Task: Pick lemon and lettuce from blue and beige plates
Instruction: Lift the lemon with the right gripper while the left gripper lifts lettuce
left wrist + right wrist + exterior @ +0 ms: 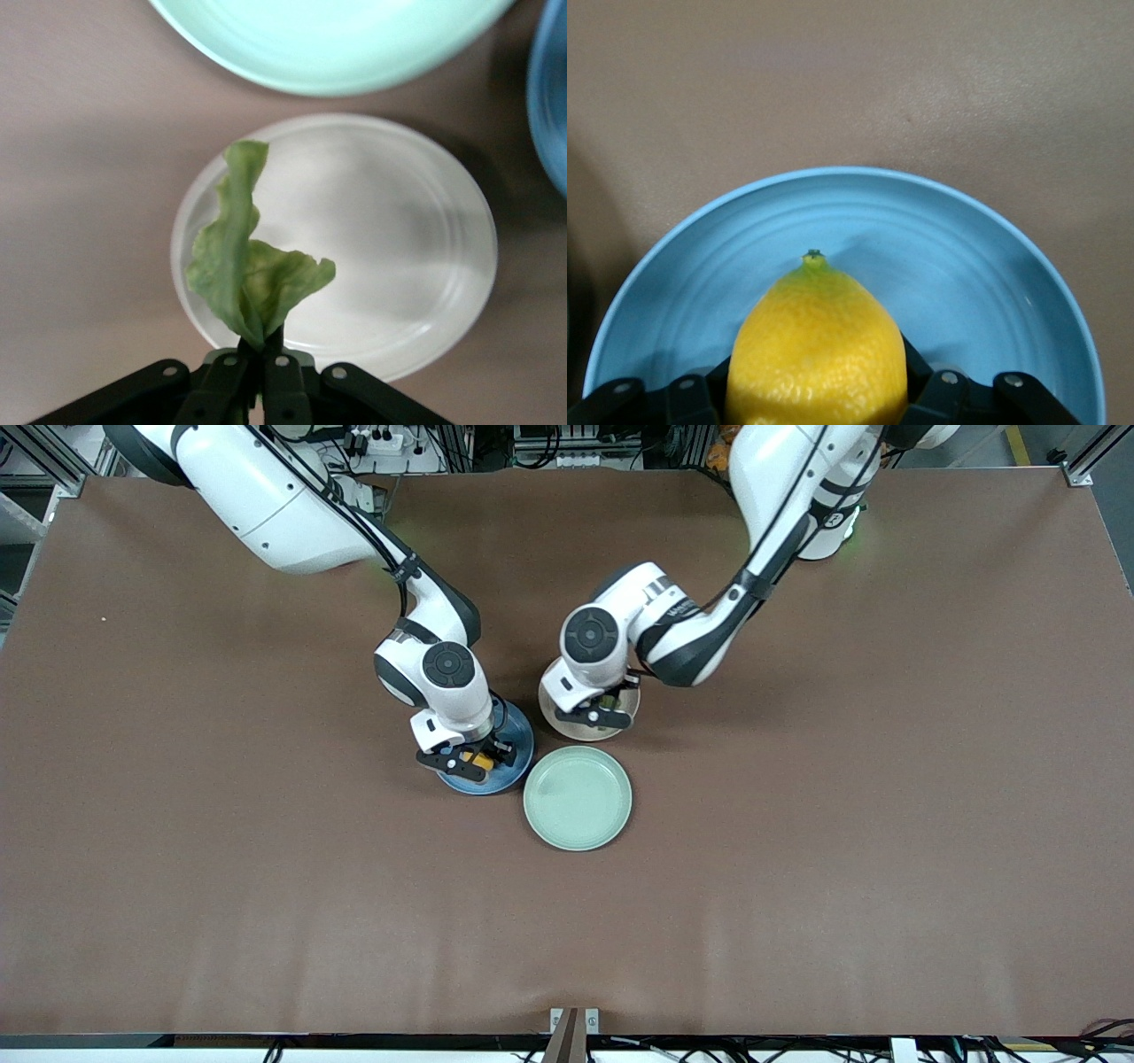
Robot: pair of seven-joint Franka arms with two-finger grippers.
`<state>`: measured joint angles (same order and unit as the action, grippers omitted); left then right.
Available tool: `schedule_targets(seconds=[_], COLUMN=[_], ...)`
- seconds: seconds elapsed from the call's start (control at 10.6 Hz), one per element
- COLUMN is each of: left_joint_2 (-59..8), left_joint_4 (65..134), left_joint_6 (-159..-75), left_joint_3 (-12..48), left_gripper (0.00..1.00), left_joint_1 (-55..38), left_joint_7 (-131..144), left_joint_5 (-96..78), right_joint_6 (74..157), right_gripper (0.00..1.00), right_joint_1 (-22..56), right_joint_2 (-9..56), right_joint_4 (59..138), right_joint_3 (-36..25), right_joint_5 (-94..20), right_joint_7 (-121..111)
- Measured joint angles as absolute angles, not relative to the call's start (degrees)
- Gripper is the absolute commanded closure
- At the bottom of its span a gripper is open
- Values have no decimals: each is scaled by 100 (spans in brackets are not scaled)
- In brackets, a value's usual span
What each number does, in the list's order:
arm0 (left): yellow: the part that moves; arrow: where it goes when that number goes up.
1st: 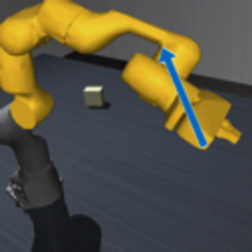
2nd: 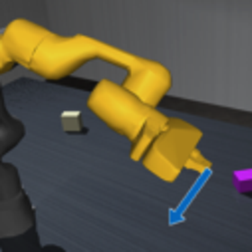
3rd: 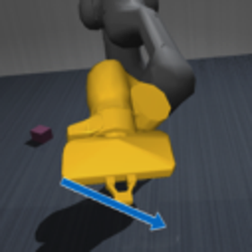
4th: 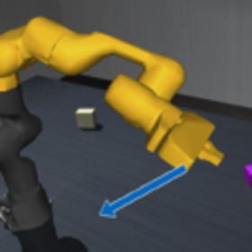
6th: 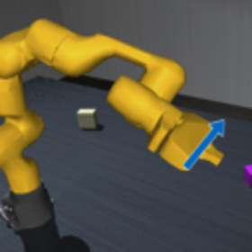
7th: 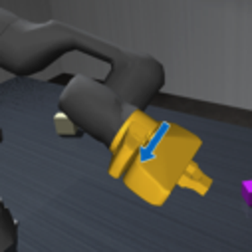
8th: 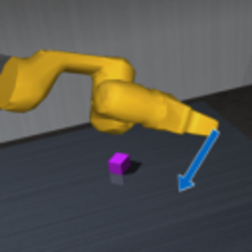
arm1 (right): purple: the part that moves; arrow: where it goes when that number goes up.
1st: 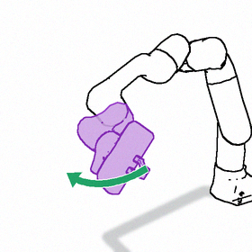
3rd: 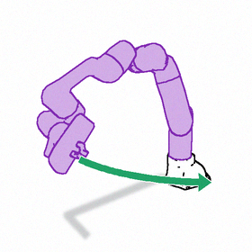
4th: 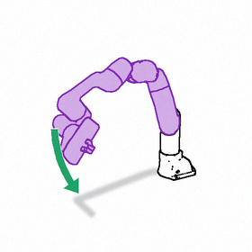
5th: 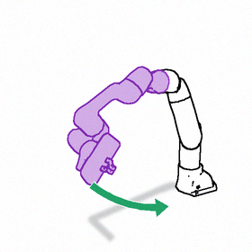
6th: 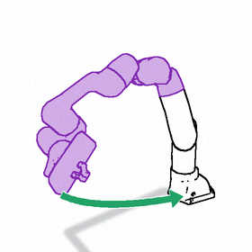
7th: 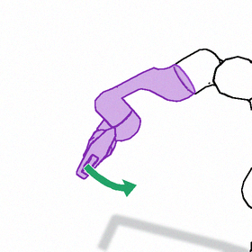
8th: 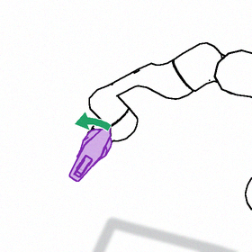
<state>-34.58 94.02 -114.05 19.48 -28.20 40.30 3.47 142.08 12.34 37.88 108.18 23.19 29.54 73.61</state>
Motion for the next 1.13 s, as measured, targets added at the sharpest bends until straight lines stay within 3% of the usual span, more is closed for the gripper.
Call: schedule_targets(seconds=[0.38,0.75,1.13], left_joint_2=[-3096,-3057,-3093], left_joint_4=[9393,9420,9460], left_joint_6=[-11282,-11136,-11137], left_joint_3=[1928,1913,1907], left_gripper=[100,100,100], left_joint_1=[-2038,-1125,-492], left_joint_7=[3980,3022,1692], left_joint_5=[402,1020,1320], right_joint_6=[13879,13026,12495], right_gripper=[72,72,72], right_joint_1=[1018,727,480], right_joint_2=[3477,2875,2358], right_joint_4=[10743,10725,10829], right_joint_3=[2327,2278,1754], right_joint_5=[2904,1807,1287], right_joint_7=[7144,5639,4214])
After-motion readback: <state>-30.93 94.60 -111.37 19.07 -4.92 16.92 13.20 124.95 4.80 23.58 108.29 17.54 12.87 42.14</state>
